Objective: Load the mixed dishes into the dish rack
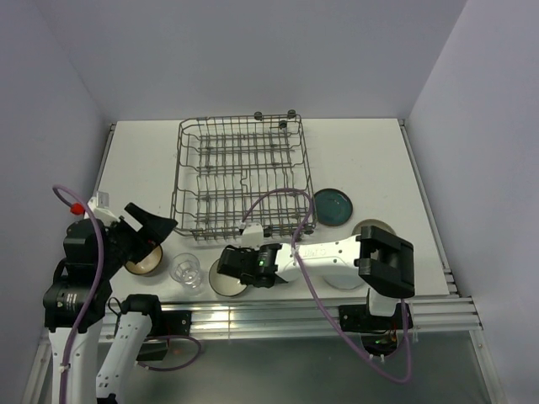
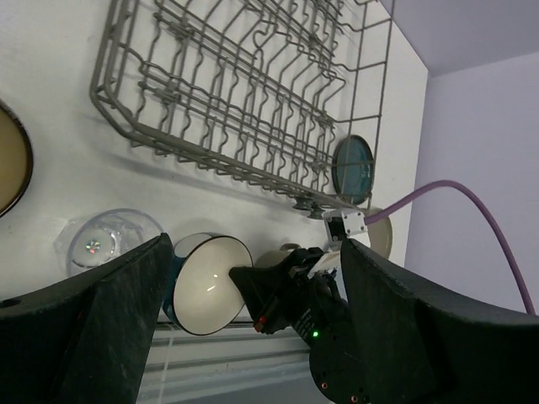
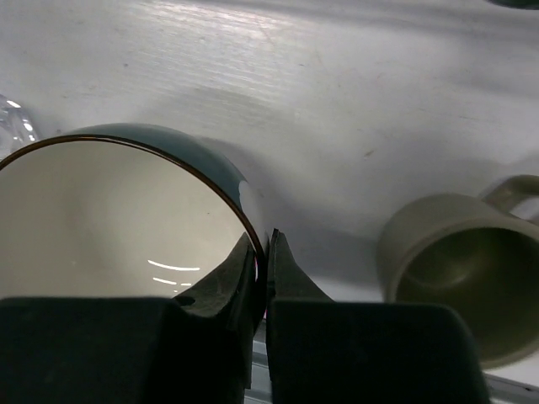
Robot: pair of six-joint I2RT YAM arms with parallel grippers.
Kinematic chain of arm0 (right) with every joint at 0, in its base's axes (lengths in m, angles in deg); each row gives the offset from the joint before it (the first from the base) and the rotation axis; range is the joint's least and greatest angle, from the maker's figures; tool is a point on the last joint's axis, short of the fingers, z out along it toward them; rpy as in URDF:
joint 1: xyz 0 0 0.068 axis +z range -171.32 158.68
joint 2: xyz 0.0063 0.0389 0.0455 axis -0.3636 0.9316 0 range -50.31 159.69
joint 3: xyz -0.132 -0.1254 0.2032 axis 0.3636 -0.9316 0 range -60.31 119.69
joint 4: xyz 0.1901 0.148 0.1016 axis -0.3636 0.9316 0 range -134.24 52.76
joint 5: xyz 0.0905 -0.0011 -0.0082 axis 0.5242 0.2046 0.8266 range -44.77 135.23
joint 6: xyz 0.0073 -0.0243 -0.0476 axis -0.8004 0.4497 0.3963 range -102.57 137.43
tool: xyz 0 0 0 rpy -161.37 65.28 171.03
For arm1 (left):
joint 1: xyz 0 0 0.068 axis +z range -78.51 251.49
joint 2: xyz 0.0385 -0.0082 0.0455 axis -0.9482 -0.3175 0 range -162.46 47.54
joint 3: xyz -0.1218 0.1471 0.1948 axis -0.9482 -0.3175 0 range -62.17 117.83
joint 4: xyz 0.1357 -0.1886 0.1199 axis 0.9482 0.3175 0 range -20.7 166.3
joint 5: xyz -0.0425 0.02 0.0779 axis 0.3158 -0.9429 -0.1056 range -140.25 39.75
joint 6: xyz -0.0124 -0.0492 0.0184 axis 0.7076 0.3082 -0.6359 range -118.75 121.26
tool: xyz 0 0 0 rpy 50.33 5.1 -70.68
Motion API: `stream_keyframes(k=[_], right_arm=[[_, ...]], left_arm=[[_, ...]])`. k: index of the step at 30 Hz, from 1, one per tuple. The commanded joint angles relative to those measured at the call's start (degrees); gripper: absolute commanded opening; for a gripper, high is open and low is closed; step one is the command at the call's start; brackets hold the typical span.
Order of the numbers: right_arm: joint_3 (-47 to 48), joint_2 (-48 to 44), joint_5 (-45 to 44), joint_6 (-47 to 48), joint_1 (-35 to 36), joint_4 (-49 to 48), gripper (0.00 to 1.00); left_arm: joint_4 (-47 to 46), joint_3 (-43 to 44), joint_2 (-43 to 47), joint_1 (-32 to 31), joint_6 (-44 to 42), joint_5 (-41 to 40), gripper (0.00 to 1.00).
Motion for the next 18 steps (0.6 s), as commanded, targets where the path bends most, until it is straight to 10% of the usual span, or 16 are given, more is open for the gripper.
stream_keyframes(k=[1, 18], right_arm=[[2.8, -6.1, -5.6, -1.6, 0.3, 4.0, 0.00], [-0.4, -37.9, -5.2, 10.0, -0.2, 6.4, 0.00]], left_arm=[[-6.2, 0.1, -0.8, 0.3, -3.9, 8.2, 0.87], [-31.2, -7.8, -1.3, -0.5, -0.7, 41.7, 0.99]])
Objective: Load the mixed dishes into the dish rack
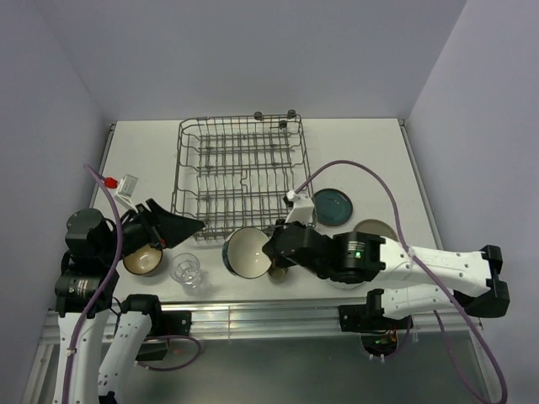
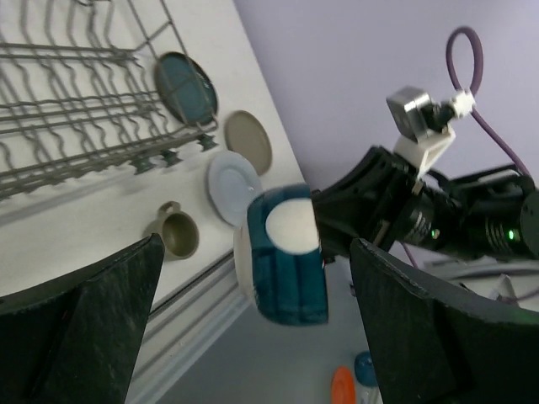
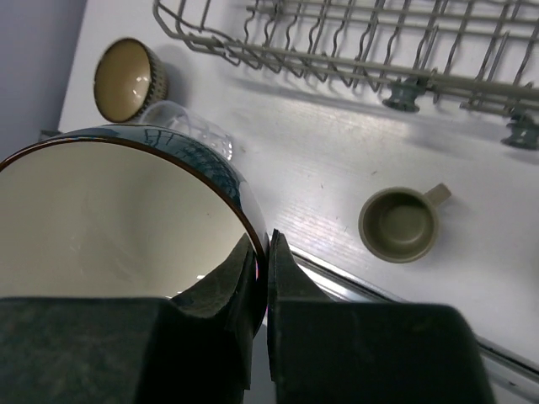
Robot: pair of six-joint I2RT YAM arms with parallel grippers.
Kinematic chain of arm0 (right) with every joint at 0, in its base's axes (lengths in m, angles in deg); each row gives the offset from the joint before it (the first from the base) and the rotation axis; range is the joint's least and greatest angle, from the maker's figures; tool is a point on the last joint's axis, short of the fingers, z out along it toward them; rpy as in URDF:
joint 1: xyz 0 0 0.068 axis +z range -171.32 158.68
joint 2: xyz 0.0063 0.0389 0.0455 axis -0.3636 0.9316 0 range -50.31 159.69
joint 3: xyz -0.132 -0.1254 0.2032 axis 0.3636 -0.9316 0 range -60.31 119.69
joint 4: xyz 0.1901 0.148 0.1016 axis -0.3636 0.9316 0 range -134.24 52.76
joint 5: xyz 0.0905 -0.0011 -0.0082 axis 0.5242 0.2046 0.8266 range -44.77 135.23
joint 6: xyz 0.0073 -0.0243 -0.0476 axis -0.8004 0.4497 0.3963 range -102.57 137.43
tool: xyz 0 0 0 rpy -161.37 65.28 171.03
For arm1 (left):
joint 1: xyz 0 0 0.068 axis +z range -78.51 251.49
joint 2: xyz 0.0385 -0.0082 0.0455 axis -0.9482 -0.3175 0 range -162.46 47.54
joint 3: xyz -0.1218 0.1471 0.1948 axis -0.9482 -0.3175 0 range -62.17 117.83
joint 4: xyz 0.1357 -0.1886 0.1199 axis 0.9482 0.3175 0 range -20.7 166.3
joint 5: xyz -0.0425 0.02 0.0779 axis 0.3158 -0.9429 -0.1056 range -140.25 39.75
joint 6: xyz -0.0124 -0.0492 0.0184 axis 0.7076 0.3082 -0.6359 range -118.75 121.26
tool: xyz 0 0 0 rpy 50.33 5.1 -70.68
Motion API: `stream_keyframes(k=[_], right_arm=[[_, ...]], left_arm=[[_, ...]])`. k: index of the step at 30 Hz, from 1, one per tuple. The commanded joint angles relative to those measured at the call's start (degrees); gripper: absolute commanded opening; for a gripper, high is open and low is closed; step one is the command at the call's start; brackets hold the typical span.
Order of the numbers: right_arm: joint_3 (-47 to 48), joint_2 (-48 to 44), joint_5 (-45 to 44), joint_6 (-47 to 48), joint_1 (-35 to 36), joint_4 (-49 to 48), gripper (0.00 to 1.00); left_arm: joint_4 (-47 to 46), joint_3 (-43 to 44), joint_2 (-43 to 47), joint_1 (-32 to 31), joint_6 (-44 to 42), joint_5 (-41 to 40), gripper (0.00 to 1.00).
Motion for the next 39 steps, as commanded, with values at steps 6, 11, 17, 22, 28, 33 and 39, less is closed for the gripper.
stream_keyframes(k=[6, 11, 17, 22, 28, 33, 39], right_arm=[[-0.3, -7.8, -0.3, 5.8, -3.9, -3.3, 0.00], [-2.3, -12.3, 4.0, 7.5, -9.2, -6.2, 0.00], [-2.6, -13.5, 7.4, 8.5, -14.2, -6.3, 0.00], [-2.2, -14.4, 10.8, 9.5, -16.7, -6.8, 0.00], [-2.6, -18.1, 15.2, 9.9, -19.0, -7.1, 0.00], [-3.4, -20.0, 18.5, 11.1, -20.7, -8.2, 0.00], [-4.7, -20.5, 22.0, 11.5, -22.6, -9.7, 0.00]], left_arm=[[-16.3, -5.1, 0.5, -1.6, 8.1, 11.9, 0.99], [-22.4, -5.1, -3.1, -5.8, 12.5, 10.5, 0.99], [-14.8, 8.6, -16.5, -25.0, 4.9, -10.5, 0.98], [-17.4, 11.2, -21.2, -32.0, 5.3, -17.5, 0.99], [-17.7, 9.2, -20.6, -35.2, 4.9, -20.4, 0.99], [-18.8, 8.2, -22.5, -37.3, 6.3, -19.4, 0.99], [-21.8, 8.2, -25.1, -42.9, 8.0, -20.2, 0.99]])
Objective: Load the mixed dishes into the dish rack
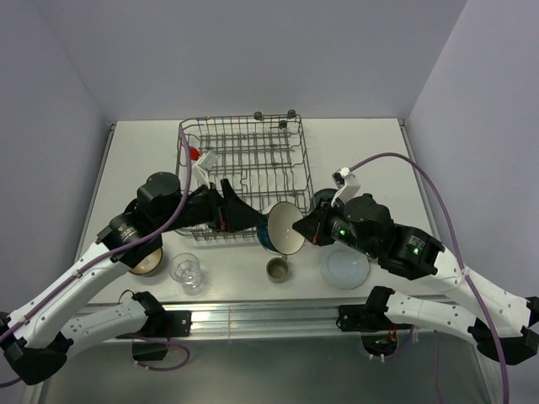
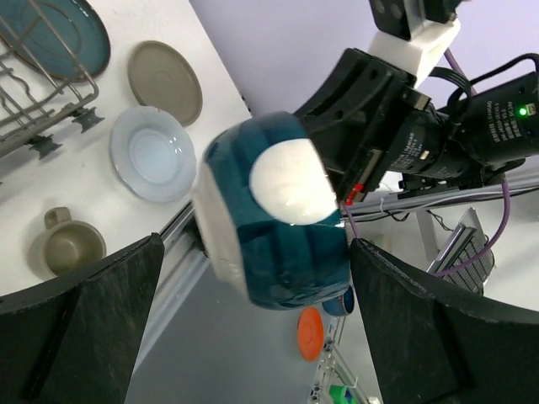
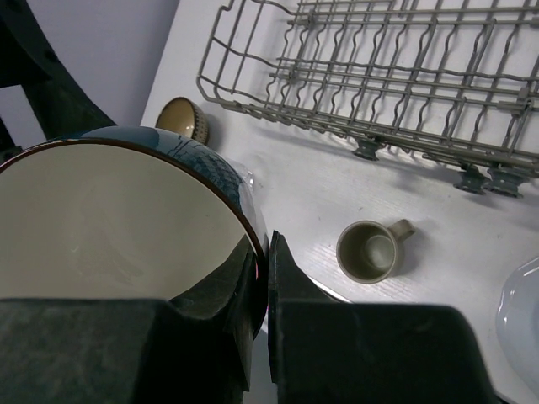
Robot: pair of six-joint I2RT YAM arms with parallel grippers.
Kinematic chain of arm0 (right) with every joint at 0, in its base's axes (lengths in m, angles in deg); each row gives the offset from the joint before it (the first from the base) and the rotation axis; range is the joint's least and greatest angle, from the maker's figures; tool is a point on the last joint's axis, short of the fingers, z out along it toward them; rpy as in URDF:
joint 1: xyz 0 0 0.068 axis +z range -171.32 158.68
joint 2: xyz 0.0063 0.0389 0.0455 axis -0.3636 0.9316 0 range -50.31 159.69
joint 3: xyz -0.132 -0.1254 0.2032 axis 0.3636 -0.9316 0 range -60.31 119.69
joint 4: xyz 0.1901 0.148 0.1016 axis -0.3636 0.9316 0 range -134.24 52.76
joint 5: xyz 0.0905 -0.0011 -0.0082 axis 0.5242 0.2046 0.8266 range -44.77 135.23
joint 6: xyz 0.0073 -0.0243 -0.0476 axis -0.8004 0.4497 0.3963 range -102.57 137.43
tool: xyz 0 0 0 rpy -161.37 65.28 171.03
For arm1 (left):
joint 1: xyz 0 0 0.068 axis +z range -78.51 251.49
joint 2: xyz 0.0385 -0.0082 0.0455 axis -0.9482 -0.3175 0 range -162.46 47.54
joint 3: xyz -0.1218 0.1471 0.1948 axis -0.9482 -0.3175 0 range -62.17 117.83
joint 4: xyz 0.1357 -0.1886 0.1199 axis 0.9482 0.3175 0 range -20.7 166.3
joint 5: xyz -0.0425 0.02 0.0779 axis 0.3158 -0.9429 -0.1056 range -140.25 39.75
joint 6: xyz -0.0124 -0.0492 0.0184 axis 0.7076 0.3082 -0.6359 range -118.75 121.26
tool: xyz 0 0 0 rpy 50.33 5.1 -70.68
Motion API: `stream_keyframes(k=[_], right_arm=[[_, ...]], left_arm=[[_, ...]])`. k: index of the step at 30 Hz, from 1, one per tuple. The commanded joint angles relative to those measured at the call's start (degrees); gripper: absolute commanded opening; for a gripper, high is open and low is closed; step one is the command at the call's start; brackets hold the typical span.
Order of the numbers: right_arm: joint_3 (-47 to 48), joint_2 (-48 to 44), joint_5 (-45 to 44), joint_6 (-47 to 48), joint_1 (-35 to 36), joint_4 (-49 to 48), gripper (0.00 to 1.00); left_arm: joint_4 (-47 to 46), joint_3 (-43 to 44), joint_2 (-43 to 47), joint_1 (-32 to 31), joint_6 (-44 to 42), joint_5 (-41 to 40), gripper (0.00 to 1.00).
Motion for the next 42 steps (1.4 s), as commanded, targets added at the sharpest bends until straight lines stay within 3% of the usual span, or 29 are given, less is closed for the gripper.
stream_keyframes(k=[1, 35, 42], right_arm=[[0.0, -1.2, 3.0, -0.2, -0.9, -7.1, 0.00], [-2.8, -0.6, 2.0, 3.1, -3.2, -11.8, 0.00], [-4.5, -0.7, 1.7, 3.5, -3.3, -13.4, 0.00]], left_arm=[[-4.1, -0.1, -1.1, -2.3, 0.9, -1.0, 0.99], [-12.2, -4.4, 2.0, -4.1, 8.2, 4.6, 0.99], [-13.9, -5.2, 1.9, -4.1, 10.0, 4.2, 0.89]])
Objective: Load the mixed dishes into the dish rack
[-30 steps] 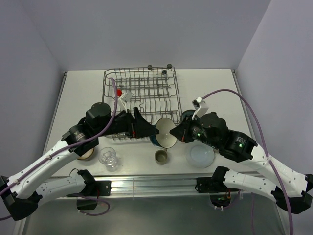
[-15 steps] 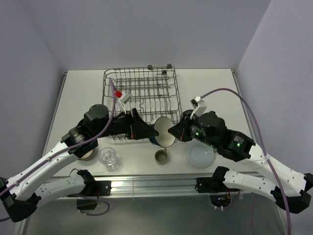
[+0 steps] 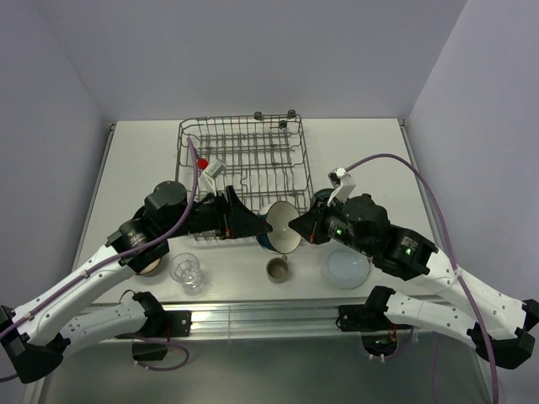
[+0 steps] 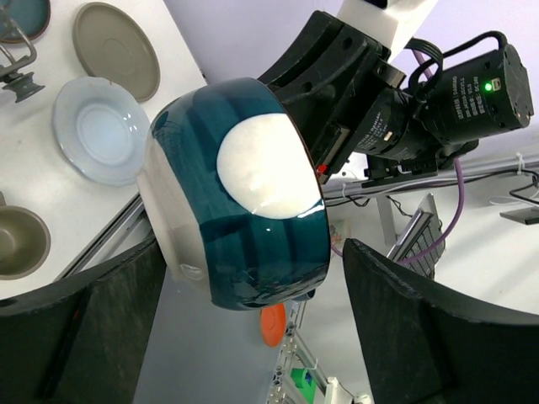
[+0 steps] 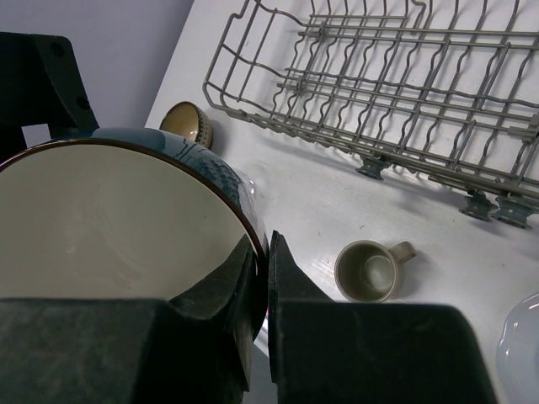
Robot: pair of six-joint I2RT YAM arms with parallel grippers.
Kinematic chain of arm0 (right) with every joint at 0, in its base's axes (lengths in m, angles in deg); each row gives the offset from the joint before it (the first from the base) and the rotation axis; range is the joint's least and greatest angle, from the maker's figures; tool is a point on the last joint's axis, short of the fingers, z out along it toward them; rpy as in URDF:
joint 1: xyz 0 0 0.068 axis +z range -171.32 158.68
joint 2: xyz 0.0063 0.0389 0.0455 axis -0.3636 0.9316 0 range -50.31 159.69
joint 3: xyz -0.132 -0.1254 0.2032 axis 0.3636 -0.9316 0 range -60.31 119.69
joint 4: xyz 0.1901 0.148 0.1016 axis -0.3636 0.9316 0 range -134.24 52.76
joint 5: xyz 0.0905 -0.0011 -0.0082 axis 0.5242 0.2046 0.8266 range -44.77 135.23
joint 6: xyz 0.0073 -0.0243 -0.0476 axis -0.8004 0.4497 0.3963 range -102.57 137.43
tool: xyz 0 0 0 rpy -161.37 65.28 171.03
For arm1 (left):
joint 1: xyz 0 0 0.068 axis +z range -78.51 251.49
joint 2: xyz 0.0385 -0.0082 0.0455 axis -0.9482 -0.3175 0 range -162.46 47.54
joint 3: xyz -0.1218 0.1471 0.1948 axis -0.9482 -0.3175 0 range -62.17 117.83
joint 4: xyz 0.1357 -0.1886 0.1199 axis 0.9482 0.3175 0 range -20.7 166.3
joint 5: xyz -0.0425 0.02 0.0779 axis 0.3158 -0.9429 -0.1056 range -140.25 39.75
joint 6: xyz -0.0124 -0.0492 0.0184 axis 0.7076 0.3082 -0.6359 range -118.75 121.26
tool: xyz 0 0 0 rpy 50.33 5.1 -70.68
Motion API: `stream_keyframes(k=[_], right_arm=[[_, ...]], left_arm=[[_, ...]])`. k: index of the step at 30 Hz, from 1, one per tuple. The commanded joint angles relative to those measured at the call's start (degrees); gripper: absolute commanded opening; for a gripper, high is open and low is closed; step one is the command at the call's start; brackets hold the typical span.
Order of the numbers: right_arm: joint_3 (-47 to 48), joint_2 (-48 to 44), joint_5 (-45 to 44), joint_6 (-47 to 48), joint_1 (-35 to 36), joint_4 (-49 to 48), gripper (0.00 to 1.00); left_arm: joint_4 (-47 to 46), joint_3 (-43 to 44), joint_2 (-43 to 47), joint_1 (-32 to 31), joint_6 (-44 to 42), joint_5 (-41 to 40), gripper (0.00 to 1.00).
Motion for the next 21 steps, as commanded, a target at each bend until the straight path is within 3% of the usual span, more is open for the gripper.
stream_keyframes(k=[1, 8, 18, 21], right_arm=[[-0.2, -0.4, -1.9, 0.2, -0.6, -6.9, 0.00], [-0.4, 0.0, -2.2, 0.2, -0.7, -7.6, 0.00], [-0.6, 0.1, -2.9, 0.4, -0.6, -8.4, 0.00], [-0.3, 0.0, -3.2, 0.5, -0.7, -8.4, 0.00]], left_arm=[[-6.0, 0.3, 1.4, -0.6, 2.5, 2.0, 0.87], [-5.3, 0.6, 1.5, -0.6, 2.4, 0.9, 0.71], [-6.4, 0.7, 1.0, -0.5, 3.2, 1.2, 0.08], [-7.2, 0.4, 0.8, -0.6, 3.7, 1.5, 0.00]])
